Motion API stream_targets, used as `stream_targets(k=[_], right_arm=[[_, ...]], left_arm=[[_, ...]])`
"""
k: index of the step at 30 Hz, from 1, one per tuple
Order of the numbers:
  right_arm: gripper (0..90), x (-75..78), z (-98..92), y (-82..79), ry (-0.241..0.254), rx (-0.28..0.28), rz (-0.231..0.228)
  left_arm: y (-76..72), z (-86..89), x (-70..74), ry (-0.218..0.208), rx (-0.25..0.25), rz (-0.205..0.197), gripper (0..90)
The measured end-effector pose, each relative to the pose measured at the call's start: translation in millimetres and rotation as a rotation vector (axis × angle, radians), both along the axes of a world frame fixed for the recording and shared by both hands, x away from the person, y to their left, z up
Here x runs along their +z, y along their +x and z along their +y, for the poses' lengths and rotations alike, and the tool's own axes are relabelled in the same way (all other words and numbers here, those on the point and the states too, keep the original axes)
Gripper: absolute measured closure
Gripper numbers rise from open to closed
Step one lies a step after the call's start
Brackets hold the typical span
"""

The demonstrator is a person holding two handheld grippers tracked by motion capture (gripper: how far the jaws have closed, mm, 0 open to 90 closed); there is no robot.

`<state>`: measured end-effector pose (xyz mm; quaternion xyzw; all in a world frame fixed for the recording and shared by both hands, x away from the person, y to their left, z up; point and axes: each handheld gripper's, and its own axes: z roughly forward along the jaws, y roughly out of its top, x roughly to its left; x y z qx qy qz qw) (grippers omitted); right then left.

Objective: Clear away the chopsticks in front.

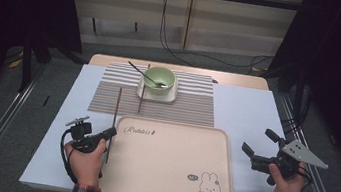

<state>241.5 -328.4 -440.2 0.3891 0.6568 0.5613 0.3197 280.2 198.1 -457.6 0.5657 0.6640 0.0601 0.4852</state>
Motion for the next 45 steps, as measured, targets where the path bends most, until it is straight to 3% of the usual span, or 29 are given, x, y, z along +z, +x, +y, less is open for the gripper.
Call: stream_targets(k=[12,21,26,29,31,37,45], right_arm=[[1.9,0.2,0.5,-0.3,-0.002,0.000,-0.001],[1.9,-0.2,0.6,0.3,-0.004,0.009,-0.002],[1.9,-0.2,0.9,0.3,-0.005,0.006,0.000],[1.9,0.1,0.9,0.6,-0.001,0.007,-0.001],[1.9,0.0,0.5,0.9,-0.003,0.006,-0.004],[1.9,0.3,1.4,1.1,0.001,0.001,0.002],[1.9,0.2,1.5,1.6,0.000,-0.001,0.002]], left_arm=[[-16.1,-6.4,-10.5,0.026,-0.017,0.028,85.6],[-23.7,-10.9,-15.3,0.009,-0.033,0.030,85.6],[-28.4,-12.4,-16.5,0.030,-0.042,0.024,85.6],[-30.8,-13.4,-16.1,0.014,-0.040,0.024,85.6],[-32.2,-12.6,-15.8,0.039,-0.046,0.023,85.6],[-34.9,-12.2,-17.7,0.052,-0.051,0.025,85.6],[-41.3,-14.4,-18.3,0.037,-0.052,0.025,85.5]])
